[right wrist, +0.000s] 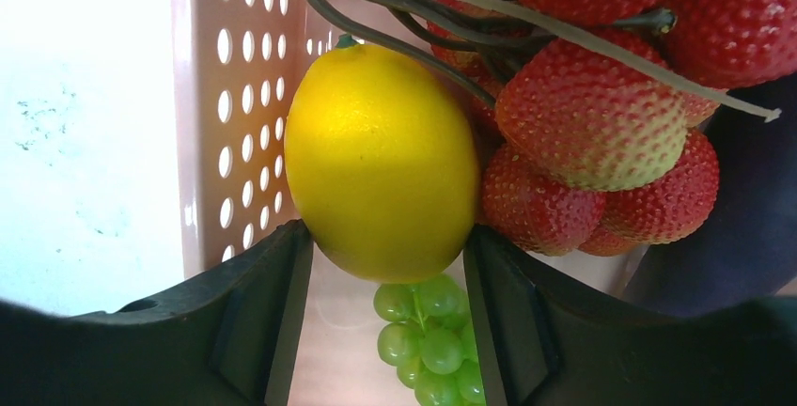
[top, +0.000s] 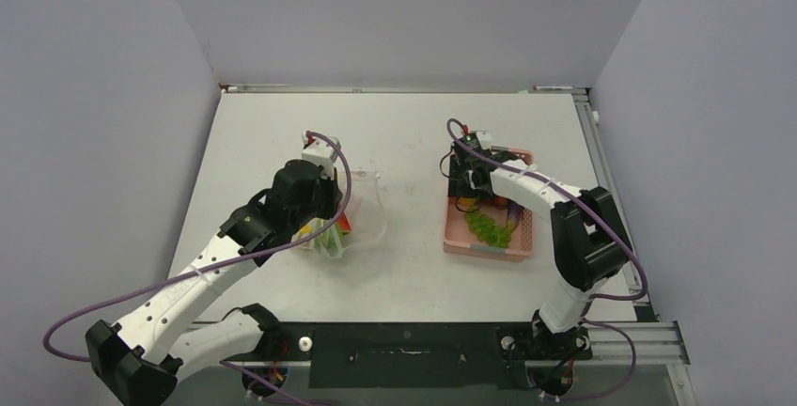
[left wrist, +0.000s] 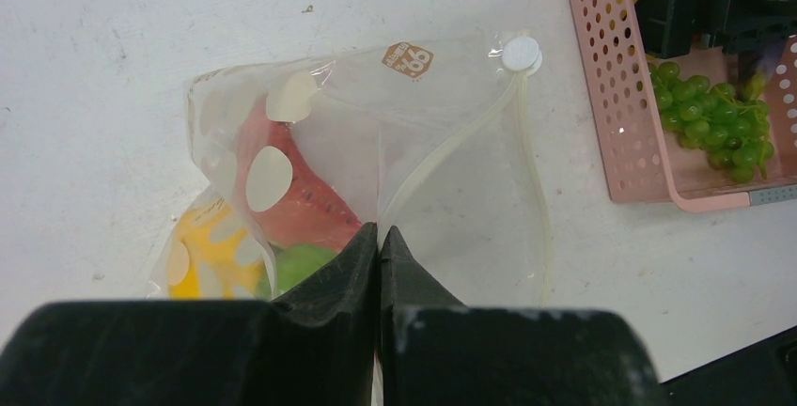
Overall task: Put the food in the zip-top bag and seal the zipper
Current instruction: Pick up the fake fruit from the bin.
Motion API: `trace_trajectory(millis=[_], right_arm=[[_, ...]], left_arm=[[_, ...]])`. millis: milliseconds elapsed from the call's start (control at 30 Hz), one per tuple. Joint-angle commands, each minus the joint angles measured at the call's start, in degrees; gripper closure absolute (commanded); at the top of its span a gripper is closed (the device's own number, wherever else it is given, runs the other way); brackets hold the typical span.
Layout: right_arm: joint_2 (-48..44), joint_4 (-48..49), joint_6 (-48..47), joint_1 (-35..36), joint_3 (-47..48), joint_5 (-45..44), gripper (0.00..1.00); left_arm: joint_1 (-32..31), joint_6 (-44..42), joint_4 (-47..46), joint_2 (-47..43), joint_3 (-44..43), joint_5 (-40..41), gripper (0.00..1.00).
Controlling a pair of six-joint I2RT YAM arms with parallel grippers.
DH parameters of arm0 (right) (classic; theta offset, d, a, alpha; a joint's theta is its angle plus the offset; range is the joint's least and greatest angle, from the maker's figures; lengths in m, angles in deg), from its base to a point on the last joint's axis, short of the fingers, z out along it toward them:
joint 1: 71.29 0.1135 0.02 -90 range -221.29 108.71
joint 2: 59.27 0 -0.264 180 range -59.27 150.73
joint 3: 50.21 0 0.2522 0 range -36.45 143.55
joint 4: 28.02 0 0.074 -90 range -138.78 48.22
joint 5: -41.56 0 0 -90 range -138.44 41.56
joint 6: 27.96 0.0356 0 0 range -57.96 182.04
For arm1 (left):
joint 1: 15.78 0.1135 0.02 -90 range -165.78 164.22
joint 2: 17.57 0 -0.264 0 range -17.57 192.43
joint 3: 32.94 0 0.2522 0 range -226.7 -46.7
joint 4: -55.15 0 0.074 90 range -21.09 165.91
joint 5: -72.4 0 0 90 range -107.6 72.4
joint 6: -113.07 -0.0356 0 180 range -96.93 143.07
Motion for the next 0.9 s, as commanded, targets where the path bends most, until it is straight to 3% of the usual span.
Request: trace_trajectory(millis=[0,100,233,867], right_arm=[[-1.41,1.93,-0.93,-0.69,-0.95,-0.05,0.57],[-2.4,1.82,-1.09,-0.68,-1.02,0.09,0.66],[-4.3,1.08,-1.12,-0.68,-0.94,-0.03,0.7],[-17.61,-4.59,-1.24,2.91,-1.4,-1.09,0.72]], left_arm=[[0.49,-0.07,-2.82,0.04,-0.68,-0.71,1.0],[0.49,-0.07,-2.77,0.09,-0.62,-0.71,1.0],[0.49,-0.07,-2.8,0.08,-0.67,-0.78,1.0],[0.76,0.11,-2.95,0.0,-0.65,-1.24,1.0]])
